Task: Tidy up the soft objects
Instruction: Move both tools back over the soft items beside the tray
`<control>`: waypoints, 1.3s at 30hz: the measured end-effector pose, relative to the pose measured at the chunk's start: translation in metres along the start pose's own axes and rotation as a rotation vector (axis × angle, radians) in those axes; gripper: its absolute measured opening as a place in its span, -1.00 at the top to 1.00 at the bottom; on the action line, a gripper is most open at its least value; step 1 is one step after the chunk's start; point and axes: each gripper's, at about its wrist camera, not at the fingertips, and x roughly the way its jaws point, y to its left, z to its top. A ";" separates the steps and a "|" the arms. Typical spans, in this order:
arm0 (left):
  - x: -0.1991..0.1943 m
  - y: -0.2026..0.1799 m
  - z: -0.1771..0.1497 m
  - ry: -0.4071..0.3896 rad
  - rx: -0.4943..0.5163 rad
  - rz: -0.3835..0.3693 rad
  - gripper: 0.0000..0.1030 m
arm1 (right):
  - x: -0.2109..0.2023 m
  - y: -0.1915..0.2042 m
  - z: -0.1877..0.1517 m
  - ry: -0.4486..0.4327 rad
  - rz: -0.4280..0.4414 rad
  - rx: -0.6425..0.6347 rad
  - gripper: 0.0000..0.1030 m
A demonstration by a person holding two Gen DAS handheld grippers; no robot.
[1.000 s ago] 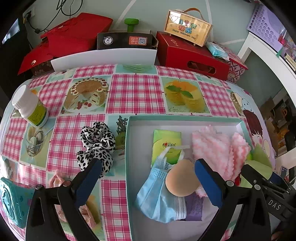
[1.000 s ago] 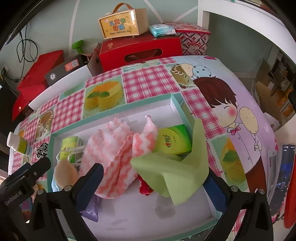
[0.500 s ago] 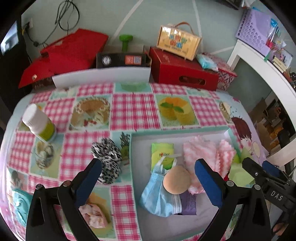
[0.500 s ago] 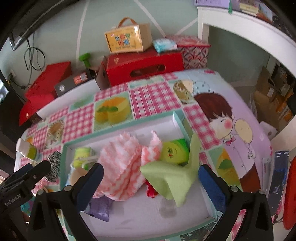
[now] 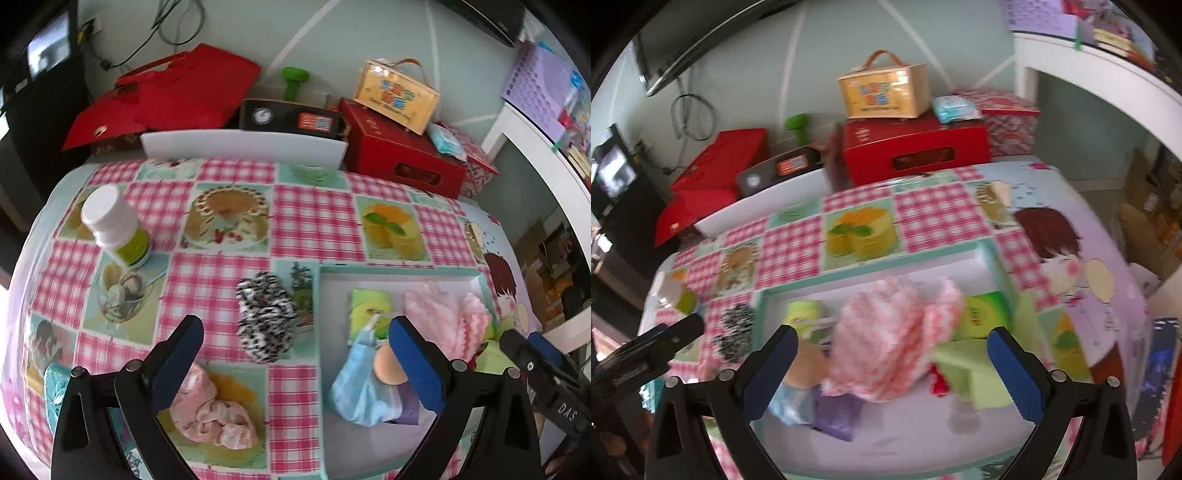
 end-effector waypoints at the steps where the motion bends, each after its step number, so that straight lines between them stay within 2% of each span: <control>1: 0.000 0.004 0.000 0.001 -0.011 0.006 -0.95 | 0.003 0.005 -0.001 0.008 0.005 -0.009 -1.00; 11: 0.000 0.058 -0.004 0.026 -0.140 0.057 -0.95 | 0.023 0.081 -0.017 0.051 0.089 -0.174 -1.00; 17: -0.003 0.064 -0.014 0.035 -0.152 0.055 -0.94 | 0.035 0.103 -0.028 0.091 0.147 -0.233 -1.00; 22: -0.006 0.055 -0.024 0.037 -0.129 0.048 -0.94 | 0.041 0.106 -0.035 0.113 0.163 -0.237 -1.00; 26: -0.007 0.052 -0.035 0.042 -0.139 0.020 -0.94 | 0.038 0.100 -0.039 0.097 0.166 -0.231 -1.00; 34: -0.016 0.055 -0.056 0.014 -0.185 -0.006 -0.94 | 0.041 0.079 -0.042 0.089 0.138 -0.178 -1.00; 39: -0.014 0.057 -0.067 0.020 -0.223 0.001 -0.94 | 0.039 0.068 -0.038 0.053 0.156 -0.146 -1.00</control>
